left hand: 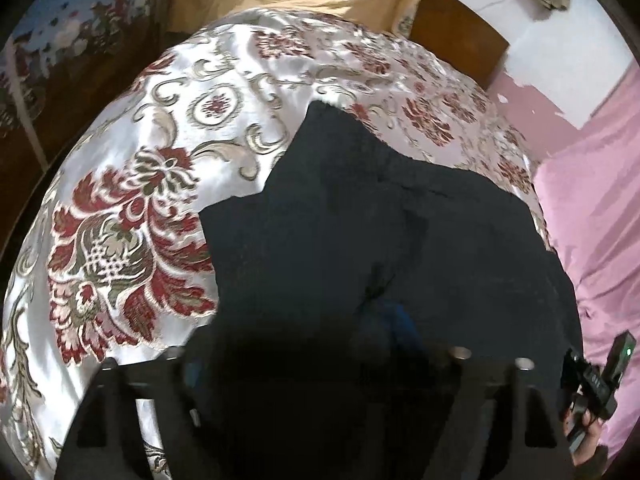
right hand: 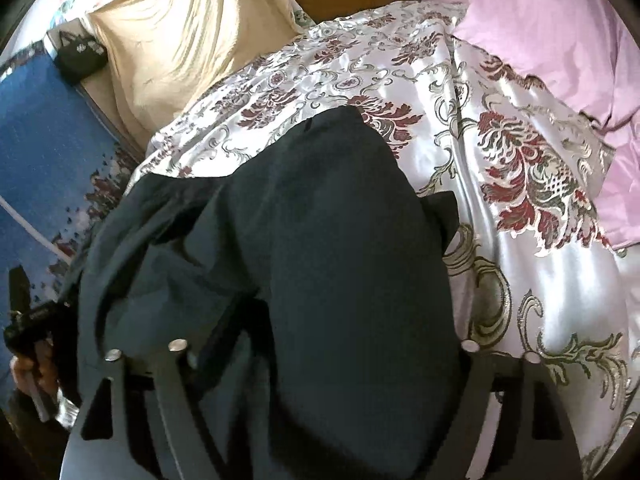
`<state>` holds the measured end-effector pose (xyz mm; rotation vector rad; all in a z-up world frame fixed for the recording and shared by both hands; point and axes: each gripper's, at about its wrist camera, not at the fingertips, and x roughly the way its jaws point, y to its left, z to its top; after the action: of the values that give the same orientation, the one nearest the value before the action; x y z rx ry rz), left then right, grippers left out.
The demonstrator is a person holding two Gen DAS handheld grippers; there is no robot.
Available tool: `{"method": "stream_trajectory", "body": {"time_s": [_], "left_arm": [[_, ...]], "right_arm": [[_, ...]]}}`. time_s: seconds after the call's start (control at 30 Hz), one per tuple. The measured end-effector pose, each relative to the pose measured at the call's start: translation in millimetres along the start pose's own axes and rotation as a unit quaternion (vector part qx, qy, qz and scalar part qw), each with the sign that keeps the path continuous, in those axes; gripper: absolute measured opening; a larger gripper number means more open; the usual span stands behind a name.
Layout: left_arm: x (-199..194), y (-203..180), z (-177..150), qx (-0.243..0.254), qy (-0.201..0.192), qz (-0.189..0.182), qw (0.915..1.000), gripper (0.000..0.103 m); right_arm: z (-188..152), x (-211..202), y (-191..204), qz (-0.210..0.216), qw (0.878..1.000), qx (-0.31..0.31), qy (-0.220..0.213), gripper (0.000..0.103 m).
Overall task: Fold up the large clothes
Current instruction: 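Pull both open grippers back from the folded black jacket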
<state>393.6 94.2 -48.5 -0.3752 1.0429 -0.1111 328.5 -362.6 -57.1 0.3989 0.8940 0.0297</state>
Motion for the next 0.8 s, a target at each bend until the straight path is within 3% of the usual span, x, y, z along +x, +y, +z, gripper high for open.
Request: {"method": "stream_trajectory", "body": {"time_s": [0.07,0.2,0.4,0.8], "left_arm": [[-0.6,0.9,-2.4,0.000,-0.002,0.015,0.9999,0.082],[-8.8,-4.3,-7.3,0.013,-0.020,0.045,0.9987,0.086],[-33.5,-20.1,-16.8,0.046,-0.081,0.102,0.9904,0.087],[-90.7,-55.0,-36.0,0.067,-0.169,0.077,0.9803,0.094]], "right_arm": [[-0.2,-2.3,5.2,-0.027,1.000,-0.014,-0.008,0.095],[0.2,-14.2,10.9,-0.073,0.996,-0.029,-0.031,0.095],[-3.4,-34.0,20.9,-0.097,0.992,-0.044,-0.062,0.095],[-23.2,-73.2,40.8,-0.095,0.988,-0.045,-0.114,0.095]]}}
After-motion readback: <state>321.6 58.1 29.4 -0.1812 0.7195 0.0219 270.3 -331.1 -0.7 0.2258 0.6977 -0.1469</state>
